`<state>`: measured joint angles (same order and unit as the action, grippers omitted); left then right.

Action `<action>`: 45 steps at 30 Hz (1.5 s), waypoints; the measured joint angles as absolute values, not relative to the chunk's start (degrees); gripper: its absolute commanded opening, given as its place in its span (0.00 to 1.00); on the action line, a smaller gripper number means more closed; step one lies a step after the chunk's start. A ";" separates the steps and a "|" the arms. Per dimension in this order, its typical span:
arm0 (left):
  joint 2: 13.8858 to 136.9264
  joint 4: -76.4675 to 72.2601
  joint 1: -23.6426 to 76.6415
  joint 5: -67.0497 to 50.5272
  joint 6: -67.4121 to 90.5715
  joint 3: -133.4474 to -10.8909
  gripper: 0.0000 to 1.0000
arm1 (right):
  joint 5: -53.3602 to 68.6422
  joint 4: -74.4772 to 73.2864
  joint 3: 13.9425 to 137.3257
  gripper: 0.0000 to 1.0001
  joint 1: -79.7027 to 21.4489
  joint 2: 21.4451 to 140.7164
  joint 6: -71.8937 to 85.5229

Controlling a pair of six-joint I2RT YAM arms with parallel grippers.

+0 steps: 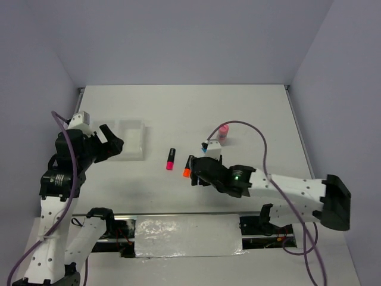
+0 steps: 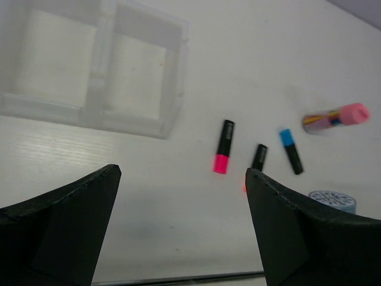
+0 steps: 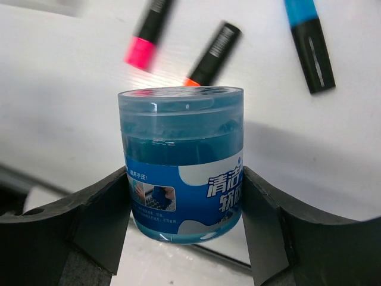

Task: Sort the stationery into containers
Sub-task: Pick up the stationery from the center of the board.

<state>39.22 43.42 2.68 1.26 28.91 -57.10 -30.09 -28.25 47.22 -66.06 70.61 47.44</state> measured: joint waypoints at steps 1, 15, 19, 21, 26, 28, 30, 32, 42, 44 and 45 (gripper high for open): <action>39.64 43.03 2.68 -0.86 29.80 -58.22 0.99 | -29.98 -28.12 47.24 0.00 -66.63 67.00 45.80; 36.97 31.40 3.09 -36.38 46.87 -65.32 0.99 | -10.79 -18.26 48.36 0.00 -76.44 49.25 24.58; 38.09 33.17 3.16 -39.16 46.63 -65.73 0.99 | -11.62 -18.83 52.34 0.00 -77.60 53.21 20.69; 38.79 34.41 3.44 -39.70 46.57 -65.41 0.99 | -13.28 -18.74 54.35 0.00 -77.65 54.85 18.63; 42.00 34.63 7.90 -39.62 46.87 -62.70 0.99 | -18.48 -18.81 57.14 0.00 -77.65 56.66 14.17; 42.83 34.22 11.81 -38.76 47.44 -61.04 0.99 | -20.69 -18.92 58.24 0.00 -77.65 57.56 12.53; 44.14 32.12 16.45 -37.39 49.28 -59.55 0.99 | -22.15 -18.92 58.83 0.00 -77.62 58.15 11.42; 45.04 30.65 20.36 -35.70 50.35 -58.89 0.99 | -22.63 -18.92 58.83 0.00 -77.65 58.22 10.68; 50.65 20.75 37.74 -26.17 55.70 -57.71 0.99 | -23.53 -19.22 58.83 0.00 -77.65 57.80 9.69; 51.75 19.86 39.62 -24.67 55.92 -57.71 0.97 | -23.51 -19.25 58.83 0.00 -77.65 57.43 9.67; 52.25 19.46 40.27 -24.01 55.94 -57.71 0.95 | -23.51 -19.27 58.83 0.00 -77.65 57.19 9.65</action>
